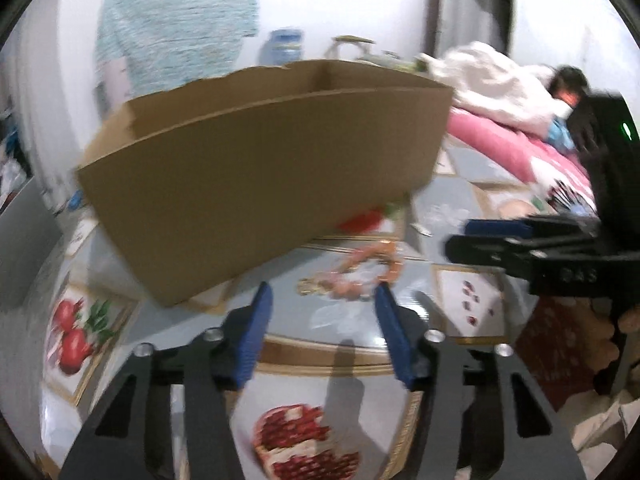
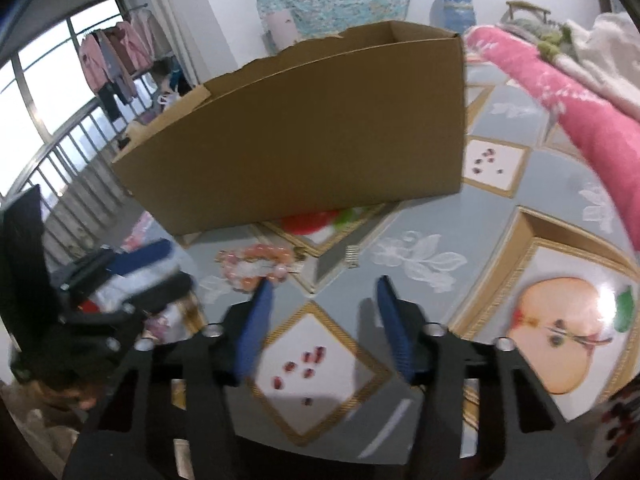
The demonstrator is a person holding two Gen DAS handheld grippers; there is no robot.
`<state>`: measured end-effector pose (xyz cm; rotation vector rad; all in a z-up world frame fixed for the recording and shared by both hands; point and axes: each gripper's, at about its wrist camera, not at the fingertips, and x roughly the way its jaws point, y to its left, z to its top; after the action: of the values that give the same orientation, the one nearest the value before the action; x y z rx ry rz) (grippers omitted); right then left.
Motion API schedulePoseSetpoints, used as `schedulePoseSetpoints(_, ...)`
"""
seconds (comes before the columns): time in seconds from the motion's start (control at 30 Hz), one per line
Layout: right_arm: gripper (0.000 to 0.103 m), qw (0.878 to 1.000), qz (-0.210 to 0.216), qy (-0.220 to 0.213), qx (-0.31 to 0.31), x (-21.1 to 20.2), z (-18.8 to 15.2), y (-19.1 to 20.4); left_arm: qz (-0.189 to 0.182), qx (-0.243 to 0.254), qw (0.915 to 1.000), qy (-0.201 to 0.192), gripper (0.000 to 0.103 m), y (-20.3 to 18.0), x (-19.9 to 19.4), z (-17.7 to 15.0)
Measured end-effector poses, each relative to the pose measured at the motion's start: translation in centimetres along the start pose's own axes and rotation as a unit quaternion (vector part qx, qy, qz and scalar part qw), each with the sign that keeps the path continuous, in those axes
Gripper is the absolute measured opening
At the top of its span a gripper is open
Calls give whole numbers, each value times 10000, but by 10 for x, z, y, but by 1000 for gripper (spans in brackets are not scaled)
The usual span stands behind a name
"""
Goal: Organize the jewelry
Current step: 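Lower the left gripper onto the pink beaded bracelet and close it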
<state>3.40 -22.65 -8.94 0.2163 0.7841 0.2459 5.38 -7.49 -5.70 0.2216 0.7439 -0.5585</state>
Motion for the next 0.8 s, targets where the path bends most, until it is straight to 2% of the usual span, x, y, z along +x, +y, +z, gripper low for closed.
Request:
schedulePoseSetpoints(0.03, 40, 10000, -38, 35, 11, 2, 0, 0, -104, 86, 9999, 41, 37, -3, 4, 1)
schedulePoseSetpoints(0.13, 33, 9997, -89, 159, 131, 8, 0, -3, -299, 474, 9984, 91, 31, -20, 14, 4)
schedulePoseSetpoints(0.27, 31, 9997, -52, 176, 165, 9, 1, -2, -362, 791, 9959, 242, 30, -31, 29, 9)
schedulePoseSetpoints(0.37, 32, 9998, -20, 165, 146, 9, 1, -1, -269, 1069, 9933, 334, 30, -37, 35, 10)
schedulePoseSetpoints(0.43, 32, 9998, 23, 151, 160, 8, 1, -2, -236, 1107, 9929, 373, 30, -38, 39, 13)
schedulePoseSetpoints(0.53, 31, 9997, 100, 120, 198, 9, 2, -6, -106, 1141, 9924, 443, 24, -38, 42, 17)
schedulePoseSetpoints(0.63, 31, 9994, 207, 78, 266, 5, 0, -12, -60, 1151, 9919, 538, 23, -37, 43, 22)
schedulePoseSetpoints(0.8, 31, 9989, 364, 19, 293, 5, -2, -15, 56, 1447, 9881, 526, 23, -44, 42, 29)
